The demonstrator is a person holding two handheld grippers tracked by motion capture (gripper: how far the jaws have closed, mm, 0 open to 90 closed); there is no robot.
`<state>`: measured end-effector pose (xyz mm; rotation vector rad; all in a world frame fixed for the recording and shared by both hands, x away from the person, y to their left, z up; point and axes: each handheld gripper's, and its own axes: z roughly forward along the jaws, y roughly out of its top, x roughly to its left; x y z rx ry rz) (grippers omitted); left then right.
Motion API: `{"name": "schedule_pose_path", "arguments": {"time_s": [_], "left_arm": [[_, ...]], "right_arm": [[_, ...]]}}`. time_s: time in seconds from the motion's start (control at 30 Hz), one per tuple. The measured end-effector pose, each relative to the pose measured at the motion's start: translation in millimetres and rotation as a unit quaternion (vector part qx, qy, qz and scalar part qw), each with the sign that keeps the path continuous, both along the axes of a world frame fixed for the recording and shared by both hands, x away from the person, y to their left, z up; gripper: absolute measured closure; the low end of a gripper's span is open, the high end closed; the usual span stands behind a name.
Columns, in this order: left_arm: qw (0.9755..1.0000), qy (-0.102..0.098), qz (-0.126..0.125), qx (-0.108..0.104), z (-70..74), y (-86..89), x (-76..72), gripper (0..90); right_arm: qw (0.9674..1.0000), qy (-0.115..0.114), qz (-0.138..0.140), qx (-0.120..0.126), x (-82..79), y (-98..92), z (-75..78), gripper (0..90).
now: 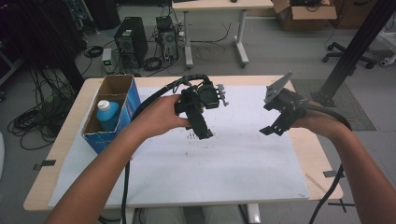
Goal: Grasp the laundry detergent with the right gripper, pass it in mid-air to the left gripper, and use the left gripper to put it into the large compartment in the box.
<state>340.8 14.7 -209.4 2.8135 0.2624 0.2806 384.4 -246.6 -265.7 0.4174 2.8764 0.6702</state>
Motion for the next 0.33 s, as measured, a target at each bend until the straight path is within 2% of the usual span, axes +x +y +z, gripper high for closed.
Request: {"name": "schedule_pose_path", "arguments": {"time_s": [0.33], "left_arm": [[0.9999, 0.001, 0.009, -0.005, 0.9, 2.3, 1.6, 7.9]], "right_arm": [[1.0000, -0.001, -0.001, 0.003, -0.5, -1.2, -1.6, 8.8]]}}
